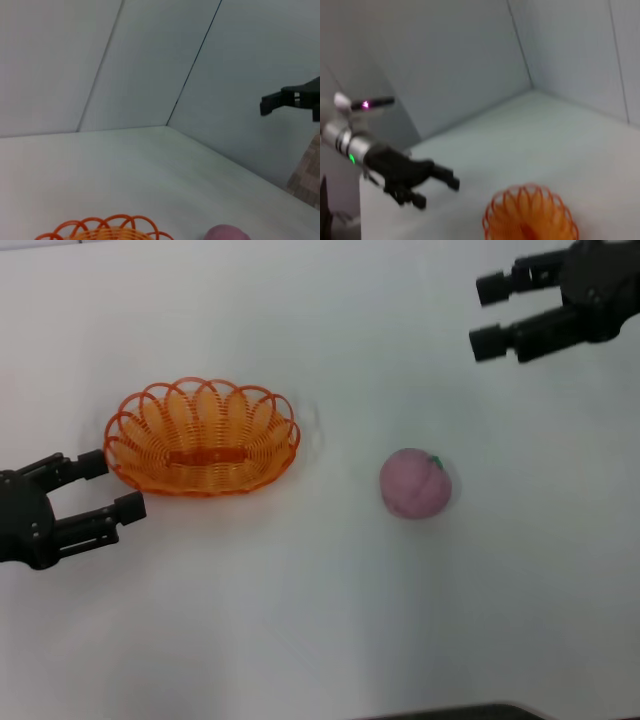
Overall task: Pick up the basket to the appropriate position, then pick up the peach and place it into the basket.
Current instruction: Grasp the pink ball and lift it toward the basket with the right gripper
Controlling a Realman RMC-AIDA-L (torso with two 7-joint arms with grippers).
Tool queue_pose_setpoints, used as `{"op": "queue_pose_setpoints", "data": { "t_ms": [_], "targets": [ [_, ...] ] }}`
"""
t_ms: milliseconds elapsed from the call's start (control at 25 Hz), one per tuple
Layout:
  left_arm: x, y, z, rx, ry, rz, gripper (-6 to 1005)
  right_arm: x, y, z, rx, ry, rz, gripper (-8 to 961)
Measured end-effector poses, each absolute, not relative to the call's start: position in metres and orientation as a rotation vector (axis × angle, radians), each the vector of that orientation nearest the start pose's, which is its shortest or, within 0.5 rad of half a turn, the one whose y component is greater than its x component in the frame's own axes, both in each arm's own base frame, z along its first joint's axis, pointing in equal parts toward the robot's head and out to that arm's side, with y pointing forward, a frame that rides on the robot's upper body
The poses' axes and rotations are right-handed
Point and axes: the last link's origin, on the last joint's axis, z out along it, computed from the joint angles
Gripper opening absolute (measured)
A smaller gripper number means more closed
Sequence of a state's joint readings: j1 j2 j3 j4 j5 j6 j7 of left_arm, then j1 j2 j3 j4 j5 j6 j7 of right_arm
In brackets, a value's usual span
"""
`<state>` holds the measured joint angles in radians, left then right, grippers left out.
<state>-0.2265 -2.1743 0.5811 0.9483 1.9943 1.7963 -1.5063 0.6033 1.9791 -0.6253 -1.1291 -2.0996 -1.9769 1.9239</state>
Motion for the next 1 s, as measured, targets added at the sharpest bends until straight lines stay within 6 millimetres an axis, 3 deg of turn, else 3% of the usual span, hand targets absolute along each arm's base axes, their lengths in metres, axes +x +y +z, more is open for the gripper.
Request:
{"op": "queue_pose_setpoints", "data": {
  "t_ms": [440, 800, 1000],
  "targets": [
    [-0.294, 0.235, 0.036, -2.639, -0.829, -0.869, 852, 0.194, 0.345, 0.095, -2.928, 0.751, 0.062, 846],
    [-0.293, 0.237, 0.037, -2.645, -0.824, -0.870, 851, 0.177, 0.351, 0.064, -2.998, 0.667, -0.360, 842],
    [-0.292, 0.237, 0.037, -2.648, -0.823, -0.871, 851, 0.167, 0.356, 0.048, -2.987, 0.615, -0.511, 840]
  ]
}}
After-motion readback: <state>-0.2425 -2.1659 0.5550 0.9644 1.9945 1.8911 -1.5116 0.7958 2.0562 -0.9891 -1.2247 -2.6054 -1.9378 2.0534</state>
